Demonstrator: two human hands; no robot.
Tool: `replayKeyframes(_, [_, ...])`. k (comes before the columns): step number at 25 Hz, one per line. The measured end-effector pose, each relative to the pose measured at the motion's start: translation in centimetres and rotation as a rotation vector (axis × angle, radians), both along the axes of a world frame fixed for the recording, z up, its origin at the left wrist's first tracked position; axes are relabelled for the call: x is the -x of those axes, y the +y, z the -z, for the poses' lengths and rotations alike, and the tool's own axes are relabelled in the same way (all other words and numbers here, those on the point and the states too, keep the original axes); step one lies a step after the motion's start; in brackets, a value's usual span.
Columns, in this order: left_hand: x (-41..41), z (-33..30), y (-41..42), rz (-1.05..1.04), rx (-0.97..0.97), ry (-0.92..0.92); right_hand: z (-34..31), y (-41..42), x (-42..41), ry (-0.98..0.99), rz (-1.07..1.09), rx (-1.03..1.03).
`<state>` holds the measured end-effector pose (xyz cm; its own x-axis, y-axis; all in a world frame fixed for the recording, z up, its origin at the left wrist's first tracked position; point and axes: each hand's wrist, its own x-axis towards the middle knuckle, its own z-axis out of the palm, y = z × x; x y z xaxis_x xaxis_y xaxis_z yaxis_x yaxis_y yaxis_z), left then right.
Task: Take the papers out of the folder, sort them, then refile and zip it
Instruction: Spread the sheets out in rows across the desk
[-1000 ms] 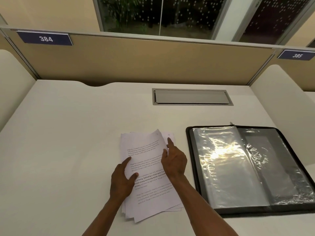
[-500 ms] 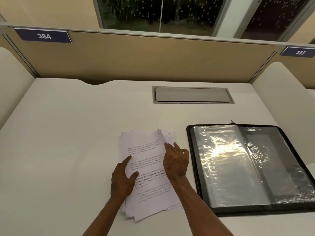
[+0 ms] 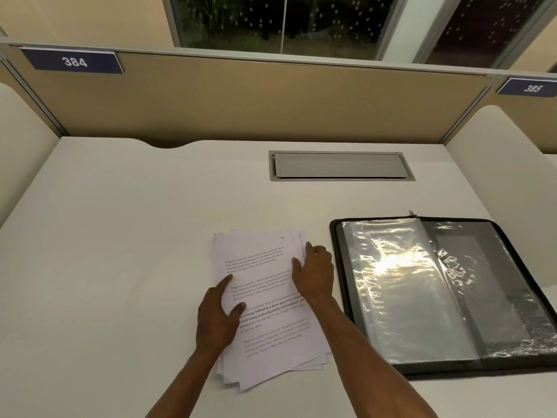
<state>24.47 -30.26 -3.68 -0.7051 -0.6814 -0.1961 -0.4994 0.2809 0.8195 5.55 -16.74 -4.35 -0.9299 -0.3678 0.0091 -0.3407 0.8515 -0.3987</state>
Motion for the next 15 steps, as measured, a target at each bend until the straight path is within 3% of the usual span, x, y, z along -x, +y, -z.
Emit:
replayKeyframes(3, [0.0,0.0,0.0,-0.005,-0.010,0.003,-0.4,-0.3,1.0,0.036,0.011,-0.023])
replayKeyframes(7, [0.0,0.0,0.1,-0.003,-0.006,0.006,-0.2,-0.5,0.2,0.139,0.037,0.201])
replayKeyframes(12, [0.2,-0.2,0.2,0.000,-0.006,-0.009,-2.1,-1.2,0.0,-0.224,0.131,0.534])
replayKeyframes(15, [0.1,-0.1,0.1,0.014,-0.003,-0.024,-2.8,-1.1,0.4,-0.359,0.205,0.625])
